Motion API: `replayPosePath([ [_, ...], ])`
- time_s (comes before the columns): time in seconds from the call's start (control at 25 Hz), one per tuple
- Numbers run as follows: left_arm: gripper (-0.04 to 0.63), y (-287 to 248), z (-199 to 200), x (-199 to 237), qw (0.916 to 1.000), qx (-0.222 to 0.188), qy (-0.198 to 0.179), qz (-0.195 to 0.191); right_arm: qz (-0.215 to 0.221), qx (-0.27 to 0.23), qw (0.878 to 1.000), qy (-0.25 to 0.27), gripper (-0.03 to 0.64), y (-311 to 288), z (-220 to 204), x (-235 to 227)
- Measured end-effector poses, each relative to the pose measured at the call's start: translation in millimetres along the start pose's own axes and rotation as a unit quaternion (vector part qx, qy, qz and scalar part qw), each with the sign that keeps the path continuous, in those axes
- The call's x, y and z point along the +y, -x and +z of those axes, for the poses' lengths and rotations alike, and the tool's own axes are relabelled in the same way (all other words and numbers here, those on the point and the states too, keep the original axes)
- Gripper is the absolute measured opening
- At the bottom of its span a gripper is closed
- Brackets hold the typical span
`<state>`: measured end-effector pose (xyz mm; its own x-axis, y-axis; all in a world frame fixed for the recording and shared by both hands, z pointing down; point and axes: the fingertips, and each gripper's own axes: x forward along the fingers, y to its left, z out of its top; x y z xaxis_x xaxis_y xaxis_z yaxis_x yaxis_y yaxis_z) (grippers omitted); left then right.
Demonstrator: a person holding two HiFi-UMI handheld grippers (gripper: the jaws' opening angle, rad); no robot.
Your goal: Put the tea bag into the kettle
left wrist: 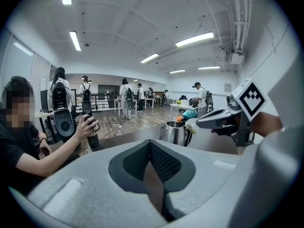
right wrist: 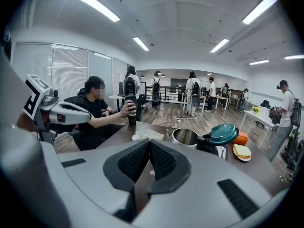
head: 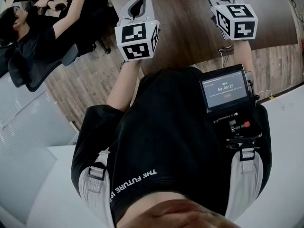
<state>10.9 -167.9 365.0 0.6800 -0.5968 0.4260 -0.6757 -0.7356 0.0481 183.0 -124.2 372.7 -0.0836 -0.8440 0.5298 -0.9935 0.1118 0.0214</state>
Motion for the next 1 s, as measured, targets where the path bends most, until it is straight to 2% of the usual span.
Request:
replayPosePath([
  [0.68, 0.005, 6.9, 1.9, 6.3, 0.9998, -0.003, 0.012, 0.016, -0.01, -0.022, 1.0, 0.013, 0.008, 5.4, 32.0, -22.3],
  [1.0, 0.005, 3.0, -6.8, -2.5, 0.9998, 0.0, 0.009, 0.019, -0.032, -0.058, 0.998, 0.024, 0.008, 15.3, 66.9, -64.4],
])
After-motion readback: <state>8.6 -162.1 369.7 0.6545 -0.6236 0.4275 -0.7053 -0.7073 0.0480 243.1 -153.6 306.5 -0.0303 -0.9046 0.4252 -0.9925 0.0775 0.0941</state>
